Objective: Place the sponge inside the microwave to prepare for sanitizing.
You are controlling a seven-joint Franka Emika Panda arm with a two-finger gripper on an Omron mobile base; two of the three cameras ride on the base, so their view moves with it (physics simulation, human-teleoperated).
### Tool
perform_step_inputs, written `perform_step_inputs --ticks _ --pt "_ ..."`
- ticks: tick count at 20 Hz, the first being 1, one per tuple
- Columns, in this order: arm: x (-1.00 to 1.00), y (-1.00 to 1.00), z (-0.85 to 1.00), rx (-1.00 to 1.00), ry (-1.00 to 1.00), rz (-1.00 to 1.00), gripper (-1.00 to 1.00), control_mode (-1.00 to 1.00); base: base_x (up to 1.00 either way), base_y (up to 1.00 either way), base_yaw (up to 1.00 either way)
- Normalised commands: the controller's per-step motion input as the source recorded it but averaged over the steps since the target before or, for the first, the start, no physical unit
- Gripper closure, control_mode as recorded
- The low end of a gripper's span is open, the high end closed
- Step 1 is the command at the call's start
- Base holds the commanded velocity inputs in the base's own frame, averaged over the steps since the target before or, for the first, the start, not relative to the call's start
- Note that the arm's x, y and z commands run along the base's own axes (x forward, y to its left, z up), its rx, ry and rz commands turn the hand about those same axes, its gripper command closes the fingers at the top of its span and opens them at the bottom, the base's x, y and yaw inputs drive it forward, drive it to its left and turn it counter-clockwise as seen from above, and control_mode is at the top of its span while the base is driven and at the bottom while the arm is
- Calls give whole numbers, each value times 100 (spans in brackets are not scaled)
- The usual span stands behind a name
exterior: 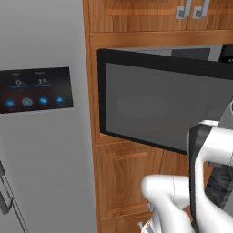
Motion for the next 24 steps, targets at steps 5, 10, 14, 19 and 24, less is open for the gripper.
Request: perform_step_inputs --ticks 5,10,14,19,24 --pt "-28 3 8 0 -6 0 -100 -100 0 0 0" --pt "-47 8 25 0 -7 0 -100 -100 0 0 0" --pt "-56 1 55 14 -12 1 -100 -100 0 0 0" --pt "-78 -11 61 42 -18 5 -100 -100 0 0 0" --pt "-14 -71 38 68 -3 1 -100 -100 0 0 0"
